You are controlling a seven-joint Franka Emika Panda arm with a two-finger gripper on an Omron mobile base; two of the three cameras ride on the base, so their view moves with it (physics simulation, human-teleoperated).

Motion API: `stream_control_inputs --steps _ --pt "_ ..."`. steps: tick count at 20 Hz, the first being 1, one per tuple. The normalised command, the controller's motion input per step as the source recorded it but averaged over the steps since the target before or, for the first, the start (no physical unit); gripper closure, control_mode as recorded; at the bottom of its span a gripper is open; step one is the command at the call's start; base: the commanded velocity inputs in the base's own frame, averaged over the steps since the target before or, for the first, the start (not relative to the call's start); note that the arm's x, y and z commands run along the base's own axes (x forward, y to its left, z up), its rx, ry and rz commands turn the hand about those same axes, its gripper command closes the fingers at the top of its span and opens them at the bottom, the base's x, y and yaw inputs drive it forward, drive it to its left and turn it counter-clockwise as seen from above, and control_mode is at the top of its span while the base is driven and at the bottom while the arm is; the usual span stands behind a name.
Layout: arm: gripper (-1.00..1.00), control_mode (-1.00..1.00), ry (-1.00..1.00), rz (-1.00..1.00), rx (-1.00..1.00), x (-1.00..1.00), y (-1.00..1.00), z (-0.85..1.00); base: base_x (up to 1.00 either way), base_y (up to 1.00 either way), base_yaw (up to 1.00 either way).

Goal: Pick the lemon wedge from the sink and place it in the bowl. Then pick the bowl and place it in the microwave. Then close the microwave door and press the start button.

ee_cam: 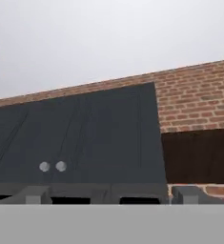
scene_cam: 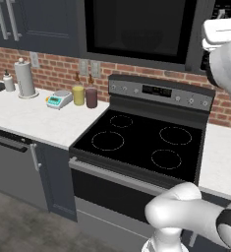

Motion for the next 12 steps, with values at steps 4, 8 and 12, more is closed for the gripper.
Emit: stream_control_inputs --steps 4,8,12 --pt "-1.00 -1.00 -0.25 -0.40 -0.86 -0.88 0.00 -0.52 0.00 0.00 0.00" --pt "-1.00 -1.00 -0.09 -0.44 -0.85 -0.50 0.01 -0.45 0.00 0.00 0.00" --pt "-1.00 -1.00 0.02 -0.49 -0.76 -0.16 0.11 -0.07 0.00 0.00 0.00"
